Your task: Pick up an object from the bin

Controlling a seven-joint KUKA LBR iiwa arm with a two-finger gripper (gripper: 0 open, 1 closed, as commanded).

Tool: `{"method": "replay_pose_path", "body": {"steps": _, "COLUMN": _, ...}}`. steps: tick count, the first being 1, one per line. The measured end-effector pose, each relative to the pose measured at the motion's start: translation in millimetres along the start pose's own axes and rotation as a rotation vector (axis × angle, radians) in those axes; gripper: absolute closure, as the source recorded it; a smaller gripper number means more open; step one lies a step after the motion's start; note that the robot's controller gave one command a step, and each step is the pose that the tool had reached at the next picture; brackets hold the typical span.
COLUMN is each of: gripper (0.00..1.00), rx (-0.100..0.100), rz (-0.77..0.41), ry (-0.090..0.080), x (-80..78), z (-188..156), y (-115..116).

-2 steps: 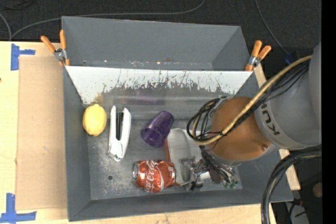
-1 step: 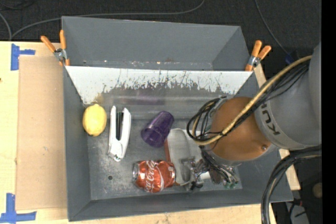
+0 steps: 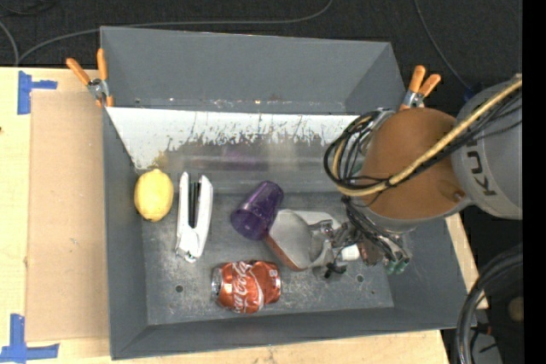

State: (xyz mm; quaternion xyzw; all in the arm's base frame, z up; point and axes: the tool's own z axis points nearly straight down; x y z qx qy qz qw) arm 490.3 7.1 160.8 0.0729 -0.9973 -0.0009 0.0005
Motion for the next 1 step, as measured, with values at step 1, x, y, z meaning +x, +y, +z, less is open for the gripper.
{"method": "replay_pose_path", "body": {"steps": 1, "gripper": 1.0, "rx": -0.003, "rz": -0.024, "ry": 0.016, "x": 2.9, "z": -45.9, "y": 4.7}}
